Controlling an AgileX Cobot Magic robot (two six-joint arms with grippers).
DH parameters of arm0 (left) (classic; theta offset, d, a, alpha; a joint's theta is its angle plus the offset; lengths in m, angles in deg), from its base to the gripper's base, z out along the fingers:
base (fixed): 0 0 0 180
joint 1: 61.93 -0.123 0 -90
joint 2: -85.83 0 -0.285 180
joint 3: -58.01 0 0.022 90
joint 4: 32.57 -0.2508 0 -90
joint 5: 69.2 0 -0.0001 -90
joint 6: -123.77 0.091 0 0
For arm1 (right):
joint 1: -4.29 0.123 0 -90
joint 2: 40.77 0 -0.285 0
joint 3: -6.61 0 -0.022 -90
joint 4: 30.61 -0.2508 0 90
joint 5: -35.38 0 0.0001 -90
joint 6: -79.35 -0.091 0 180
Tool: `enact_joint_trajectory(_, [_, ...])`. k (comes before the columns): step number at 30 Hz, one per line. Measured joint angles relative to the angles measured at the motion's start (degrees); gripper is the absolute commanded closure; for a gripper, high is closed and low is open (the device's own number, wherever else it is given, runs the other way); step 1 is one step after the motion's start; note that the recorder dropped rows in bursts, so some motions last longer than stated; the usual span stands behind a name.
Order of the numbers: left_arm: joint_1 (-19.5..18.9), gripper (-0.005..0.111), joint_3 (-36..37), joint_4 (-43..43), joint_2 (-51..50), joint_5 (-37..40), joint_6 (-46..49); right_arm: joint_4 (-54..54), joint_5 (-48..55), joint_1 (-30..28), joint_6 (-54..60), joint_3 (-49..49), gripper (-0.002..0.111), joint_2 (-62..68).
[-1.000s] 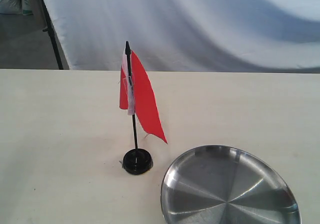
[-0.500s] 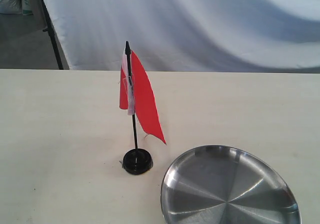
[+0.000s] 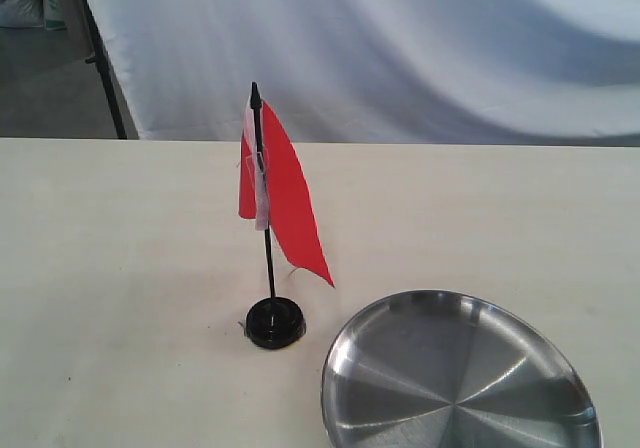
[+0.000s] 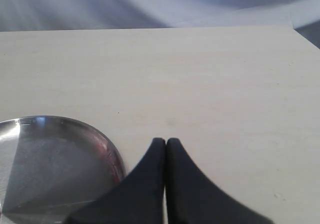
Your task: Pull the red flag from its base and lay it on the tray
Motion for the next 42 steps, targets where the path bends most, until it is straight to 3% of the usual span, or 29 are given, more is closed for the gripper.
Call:
enact_joint_trajectory(9, [0.0, 0.107, -0.3, 4.2, -19.6, 0.2, 8.1, 0.0, 0.0, 0.0, 0.0, 0.0, 0.109, 0.0])
enact_joint_trajectory(15, [0.0, 0.107, -0.3, 11.8, -29.2, -7.4, 15.6, 0.0, 0.0, 0.0, 0.0, 0.0, 0.109, 0.0])
enact_joint_trajectory(23, [1.6, 0.106, -0.3, 12.9, -38.0, -13.3, 26.8, 0.0, 0.0, 0.0, 0.0, 0.0, 0.109, 0.0])
enact_joint_trajectory(27, [5.5, 0.089, -0.3, 15.3, -41.4, -13.3, 36.0, 0.0, 0.0, 0.0, 0.0, 0.0, 0.109, 0.0])
enact_joint_trajectory(31, [10.0, 0.053, -0.4, 19.5, -44.2, -10.5, 45.9, 0.0, 0.0, 0.0, 0.0, 0.0, 0.109, 0.0])
enact_joint_trajectory(33, [11.5, 0.04, -0.4, 21.7, -45.3, -8.4, 50.0, 0.0, 0.0, 0.0, 0.0, 0.0, 0.109, 0.0])
enact_joint_trajectory(36, [12.1, 0.037, -0.4, 24.9, -46.5, -7.3, 53.1, 0.0, 0.0, 0.0, 0.0, 0.0, 0.109, 0.0])
enact_joint_trajectory(42, [12.1, 0.042, -0.4, 29.3, -48.0, -7.4, 57.3, 0.0, 0.0, 0.0, 0.0, 0.0, 0.109, 0.0])
